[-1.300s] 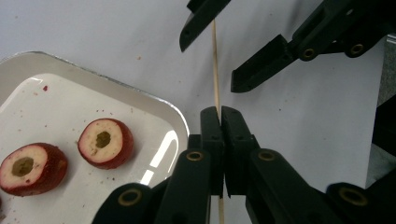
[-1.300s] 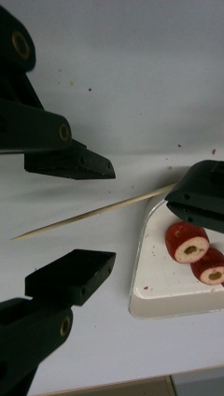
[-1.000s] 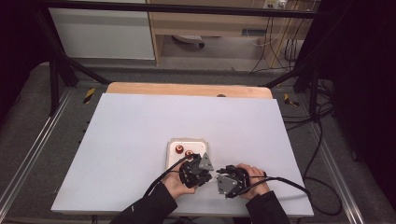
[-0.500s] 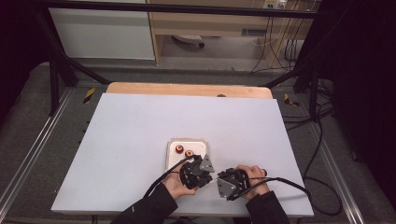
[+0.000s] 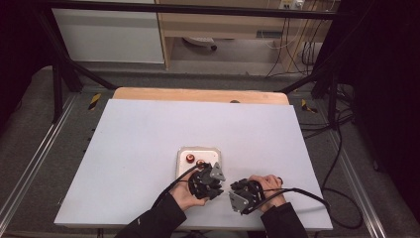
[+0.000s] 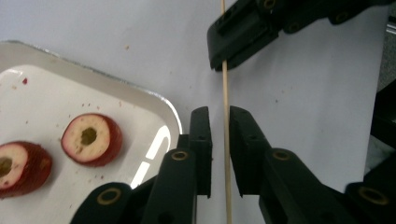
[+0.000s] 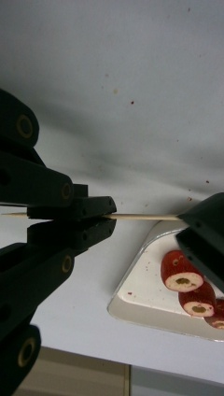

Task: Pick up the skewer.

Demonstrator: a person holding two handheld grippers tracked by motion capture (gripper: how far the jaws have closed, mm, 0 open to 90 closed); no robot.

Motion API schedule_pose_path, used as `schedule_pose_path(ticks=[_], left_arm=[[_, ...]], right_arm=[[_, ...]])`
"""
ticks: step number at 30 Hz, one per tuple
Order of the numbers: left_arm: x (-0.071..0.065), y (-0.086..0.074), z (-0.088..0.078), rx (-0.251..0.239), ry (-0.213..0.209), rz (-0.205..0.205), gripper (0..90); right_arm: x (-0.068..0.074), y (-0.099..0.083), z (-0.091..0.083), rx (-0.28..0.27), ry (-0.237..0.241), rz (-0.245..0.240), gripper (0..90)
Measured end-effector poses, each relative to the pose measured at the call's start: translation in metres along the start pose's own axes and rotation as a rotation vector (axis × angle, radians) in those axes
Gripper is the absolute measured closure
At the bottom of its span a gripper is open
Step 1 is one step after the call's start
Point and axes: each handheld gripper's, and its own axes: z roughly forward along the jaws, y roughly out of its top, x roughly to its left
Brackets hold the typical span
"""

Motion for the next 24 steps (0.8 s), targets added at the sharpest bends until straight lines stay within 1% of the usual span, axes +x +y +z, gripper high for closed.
schedule_pose_path(ticks=[1, 2, 4, 5, 6, 7, 8, 10, 11, 14, 15, 17, 18, 19, 20, 21, 22, 24], left_arm=[[0.000, 0.000, 0.000, 0.000, 0.000, 0.000, 76.0], [0.004, -0.002, -0.004, 0.020, -0.008, -0.009, 76.0], [0.007, -0.003, -0.007, 0.047, 0.003, -0.013, 74.8], [0.008, -0.004, -0.009, 0.060, -0.002, -0.020, 75.0], [0.010, -0.004, -0.010, 0.070, -0.008, -0.029, 75.1], [0.010, -0.004, -0.010, 0.070, -0.008, -0.029, 75.6], [0.011, -0.005, -0.010, 0.080, -0.010, -0.032, 76.4], [0.012, -0.007, -0.010, 0.108, -0.013, -0.043, 77.9], [0.012, -0.007, -0.010, 0.108, -0.013, -0.043, 78.8], [0.012, -0.007, -0.008, 0.126, -0.013, -0.048, 82.0], [0.011, -0.007, -0.007, 0.130, -0.013, -0.042, 83.3], [0.010, -0.006, -0.006, 0.139, -0.014, -0.040, 85.4], [0.008, -0.005, -0.003, 0.136, -0.025, -0.042, 86.9], [0.008, -0.005, -0.002, 0.143, -0.021, -0.034, 87.1], [0.007, -0.004, -0.001, 0.146, -0.012, -0.029, 87.4], [0.006, -0.004, 0.000, 0.151, -0.008, -0.025, 87.6], [0.005, -0.004, 0.000, 0.151, -0.004, -0.024, 87.8], [0.005, -0.004, 0.000, 0.152, -0.002, -0.020, 88.1]], right_arm=[[-0.001, 0.001, 0.000, 0.008, -0.004, -0.010, 88.6], [-0.002, 0.001, 0.000, 0.014, -0.009, -0.017, 88.6], [-0.004, 0.003, 0.000, 0.026, -0.010, -0.035, 88.6], [-0.005, 0.004, 0.000, 0.026, -0.008, -0.037, 88.6], [-0.006, 0.006, 0.001, 0.033, -0.010, -0.049, 88.6], [-0.006, 0.007, 0.001, 0.044, -0.010, -0.058, 88.6], [-0.007, 0.008, 0.002, 0.052, -0.011, -0.068, 88.6], [-0.009, 0.010, 0.002, 0.065, -0.011, -0.084, 88.6], [-0.010, 0.011, 0.002, 0.067, -0.009, -0.084, 88.6], [-0.012, 0.015, 0.003, 0.081, -0.016, -0.119, 88.5], [-0.012, 0.016, 0.003, 0.086, -0.016, -0.116, 88.6], [-0.013, 0.019, 0.003, 0.087, -0.017, -0.135, 88.5], [-0.014, 0.019, 0.003, 0.083, -0.019, -0.141, 88.5], [-0.014, 0.020, 0.003, 0.080, -0.016, -0.140, 88.5], [-0.014, 0.020, 0.003, 0.089, -0.019, -0.149, 88.4], [-0.012, 0.020, 0.003, 0.101, -0.015, -0.137, 88.4], [-0.013, 0.020, 0.003, 0.097, -0.015, -0.149, 88.4], [-0.013, 0.020, 0.003, 0.095, -0.018, -0.150, 88.3]])
